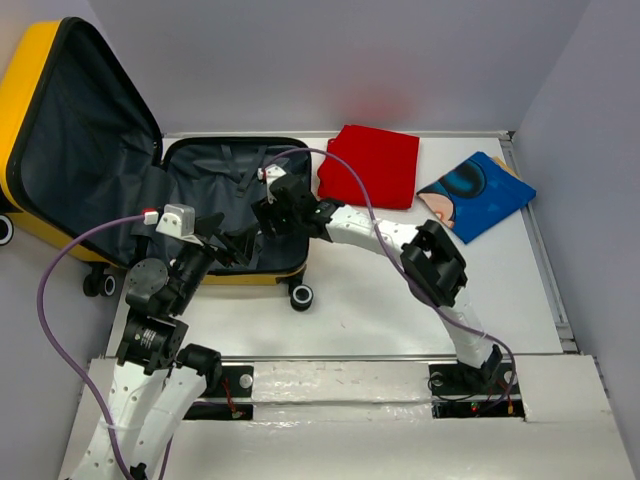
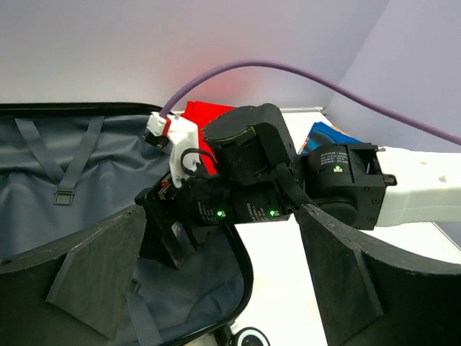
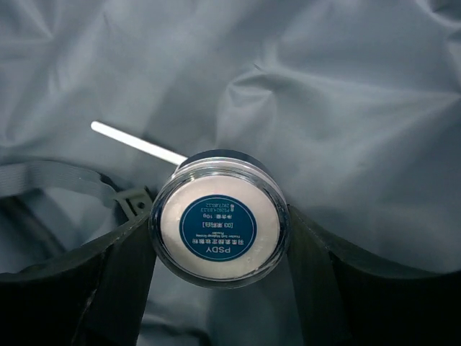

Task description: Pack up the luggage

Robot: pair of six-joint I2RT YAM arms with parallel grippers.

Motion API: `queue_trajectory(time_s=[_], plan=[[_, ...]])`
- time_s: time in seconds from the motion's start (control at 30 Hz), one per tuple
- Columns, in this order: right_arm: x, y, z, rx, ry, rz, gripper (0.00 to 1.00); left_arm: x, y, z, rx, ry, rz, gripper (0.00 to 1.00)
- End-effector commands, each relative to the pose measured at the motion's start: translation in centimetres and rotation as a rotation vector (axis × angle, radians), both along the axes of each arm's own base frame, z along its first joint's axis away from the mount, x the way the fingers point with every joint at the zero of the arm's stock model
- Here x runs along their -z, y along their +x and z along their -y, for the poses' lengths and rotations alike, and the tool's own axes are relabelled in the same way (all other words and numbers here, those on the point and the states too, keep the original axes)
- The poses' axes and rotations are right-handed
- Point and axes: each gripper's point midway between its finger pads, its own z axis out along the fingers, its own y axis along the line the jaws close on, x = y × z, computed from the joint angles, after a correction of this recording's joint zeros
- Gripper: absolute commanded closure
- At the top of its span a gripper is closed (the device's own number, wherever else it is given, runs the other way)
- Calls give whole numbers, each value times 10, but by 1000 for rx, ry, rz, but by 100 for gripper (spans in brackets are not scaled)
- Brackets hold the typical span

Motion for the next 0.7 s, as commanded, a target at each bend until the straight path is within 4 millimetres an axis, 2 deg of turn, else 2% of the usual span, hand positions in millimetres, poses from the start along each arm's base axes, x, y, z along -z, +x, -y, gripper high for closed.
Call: queue_trajectory(time_s=[0.0, 0.13, 0.17, 0.2, 0.23, 0.27, 0.3, 0.33, 0.37, 0.4, 0.43, 0.47, 0.5, 0.53, 0.57, 0.6, 0.63, 0.67], plan=[[-58, 8, -17, -26, 70, 93, 13, -13, -2, 1, 6, 4, 53, 1], [-99, 8, -8, 3, 111, 149, 13, -13, -1, 1, 5, 4, 50, 1], [-128, 8, 4, 43, 135, 191, 13, -13, -2, 1, 7, 3, 50, 1], [-138, 6, 12, 61, 139, 206, 14, -13, -2, 1, 7, 4, 52, 1], [-132, 2, 23, 79, 116, 198, 16, -13, -2, 1, 7, 3, 51, 1], [-134, 6, 42, 136, 100, 210, 19, -13, -2, 1, 7, 4, 52, 1], [-159, -3, 60, 164, 127, 238, 24, -14, -3, 1, 6, 4, 55, 1], [-157, -1, 82, 223, 124, 231, 30, -14, -3, 1, 6, 3, 56, 1], [-117, 4, 123, 318, 40, 190, 42, -14, -4, 1, 7, 1, 57, 1], [-128, -1, 153, 397, 87, 175, 50, -15, -5, 1, 8, 0, 60, 1], [-114, -2, 179, 455, 83, 142, 64, -15, -5, 1, 10, 0, 60, 1], [-61, -3, 233, 549, 25, 40, 66, -15, -6, 2, 13, -2, 61, 1], [-45, -8, 259, 629, 53, -17, 67, -15, -6, 2, 13, 0, 60, 1], [-47, -9, 302, 727, 76, -16, 67, -15, -6, 2, 16, 0, 60, 1], [-33, -24, 309, 737, 63, -43, 66, -15, -6, 3, 17, 1, 59, 1], [-2, -36, 345, 810, 15, -92, 62, -15, -5, 2, 16, 2, 59, 1], [4, -43, 356, 824, 11, -106, 51, -15, -5, 3, 20, 1, 57, 1], [7, -47, 367, 834, 22, -125, 47, -14, -5, 4, 21, 1, 52, 1]])
